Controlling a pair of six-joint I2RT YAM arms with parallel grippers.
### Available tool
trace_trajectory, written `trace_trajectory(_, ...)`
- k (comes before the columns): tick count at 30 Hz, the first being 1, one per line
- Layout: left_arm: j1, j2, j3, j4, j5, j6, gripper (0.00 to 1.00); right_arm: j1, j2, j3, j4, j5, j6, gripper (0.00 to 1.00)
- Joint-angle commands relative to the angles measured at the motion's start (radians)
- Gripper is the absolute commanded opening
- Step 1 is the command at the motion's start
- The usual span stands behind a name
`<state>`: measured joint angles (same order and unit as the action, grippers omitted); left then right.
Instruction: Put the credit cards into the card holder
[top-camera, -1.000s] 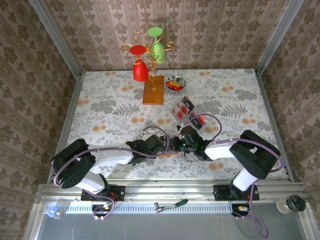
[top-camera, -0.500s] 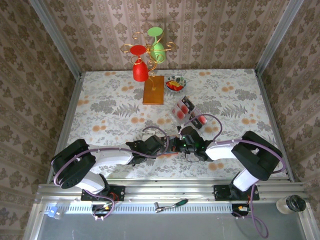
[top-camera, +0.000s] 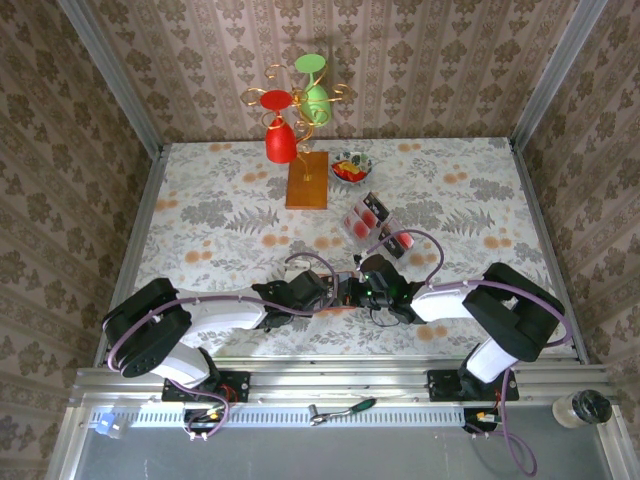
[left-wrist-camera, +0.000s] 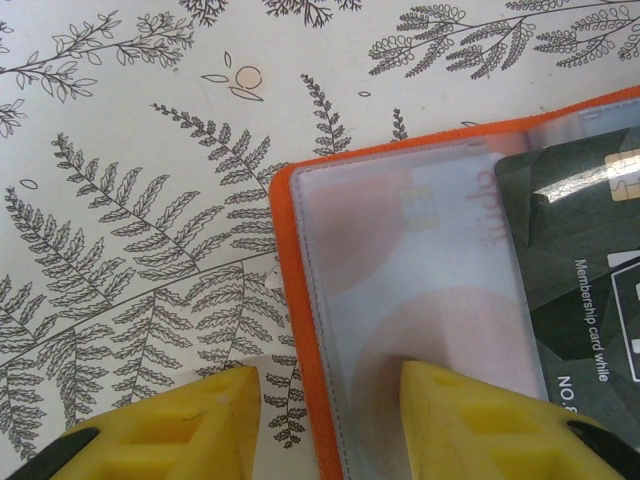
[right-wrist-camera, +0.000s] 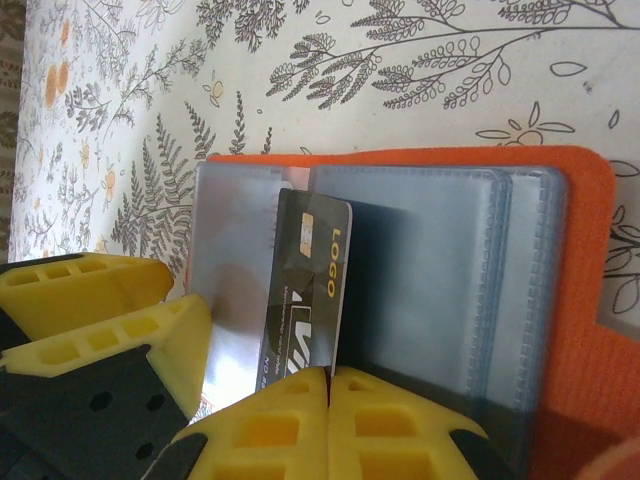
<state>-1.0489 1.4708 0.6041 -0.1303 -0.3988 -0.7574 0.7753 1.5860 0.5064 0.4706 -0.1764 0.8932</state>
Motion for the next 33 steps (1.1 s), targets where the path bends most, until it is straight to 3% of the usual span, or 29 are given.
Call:
trace_trajectory(1, -0.007, -0.003, -0.014, -0.039, -0.018, -0.011, 0.43, 0.015, 0.029, -0.001, -0.082, 0.001, -0.019, 0.00)
trace_trajectory(33, -0.008, -0.003, -0.018, -0.030, -0.012, -0.012, 0.43, 0.011, 0.081, 0.067, -0.138, -0.035, -0.036, 0.00)
